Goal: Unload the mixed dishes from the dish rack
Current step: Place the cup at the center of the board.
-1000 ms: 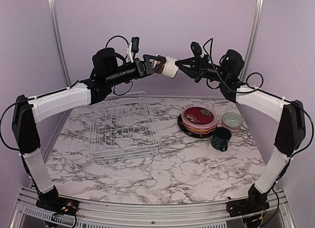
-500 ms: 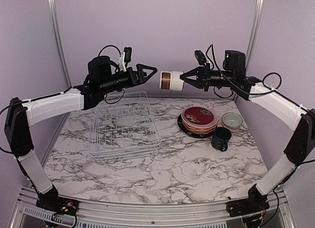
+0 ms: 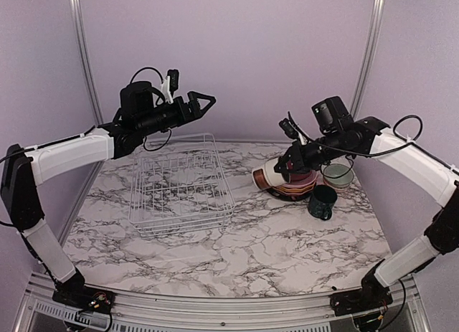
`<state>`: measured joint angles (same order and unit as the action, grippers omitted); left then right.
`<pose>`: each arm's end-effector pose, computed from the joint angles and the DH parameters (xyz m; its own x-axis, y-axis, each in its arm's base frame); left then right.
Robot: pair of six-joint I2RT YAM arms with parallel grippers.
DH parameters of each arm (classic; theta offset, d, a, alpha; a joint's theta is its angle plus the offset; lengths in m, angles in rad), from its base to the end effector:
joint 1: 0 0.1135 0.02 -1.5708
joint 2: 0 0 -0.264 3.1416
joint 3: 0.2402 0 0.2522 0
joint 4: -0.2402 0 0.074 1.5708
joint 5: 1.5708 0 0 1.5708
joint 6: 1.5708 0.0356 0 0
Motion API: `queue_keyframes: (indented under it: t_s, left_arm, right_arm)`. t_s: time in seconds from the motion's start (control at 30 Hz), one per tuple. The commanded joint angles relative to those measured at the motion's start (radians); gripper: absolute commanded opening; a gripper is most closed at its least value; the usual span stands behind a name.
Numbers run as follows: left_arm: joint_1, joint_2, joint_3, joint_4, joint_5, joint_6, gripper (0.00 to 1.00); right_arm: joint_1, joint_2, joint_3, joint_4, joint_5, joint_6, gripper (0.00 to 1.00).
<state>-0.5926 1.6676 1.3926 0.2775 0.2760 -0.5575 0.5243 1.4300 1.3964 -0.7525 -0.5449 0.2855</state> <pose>0.3312 -0.2347 0.3678 -0.4021 -0.3429 -0.8489 0.6489 0.5473 -0.5285 0.2536 0.1680 0.3527 -0.7976 -0.1830 -0.5747 -0.5425 0.6342 0.5509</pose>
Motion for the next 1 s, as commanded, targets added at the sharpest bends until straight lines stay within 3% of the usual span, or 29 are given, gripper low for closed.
queue_keyframes:
  t_s: [0.0,0.17,0.4,0.97]
  left_arm:
    - [-0.001,-0.019,-0.012,-0.042,-0.032,0.003,0.99]
    - [-0.001,-0.01,0.005,-0.082,-0.058,0.007,0.99]
    - [-0.001,0.009,0.038,-0.146,-0.076,0.011,0.99]
    - [0.004,-0.005,0.046,-0.213,-0.131,0.047,0.99]
  right_arm:
    - [0.061,0.01,-0.04,-0.185,0.284,-0.086,0.0]
    - [0.074,0.05,-0.077,-0.244,0.44,-0.077,0.0]
    - [0.074,0.11,-0.138,-0.19,0.583,-0.053,0.0]
    - [0.074,0.308,-0.023,-0.2,0.733,-0.102,0.02]
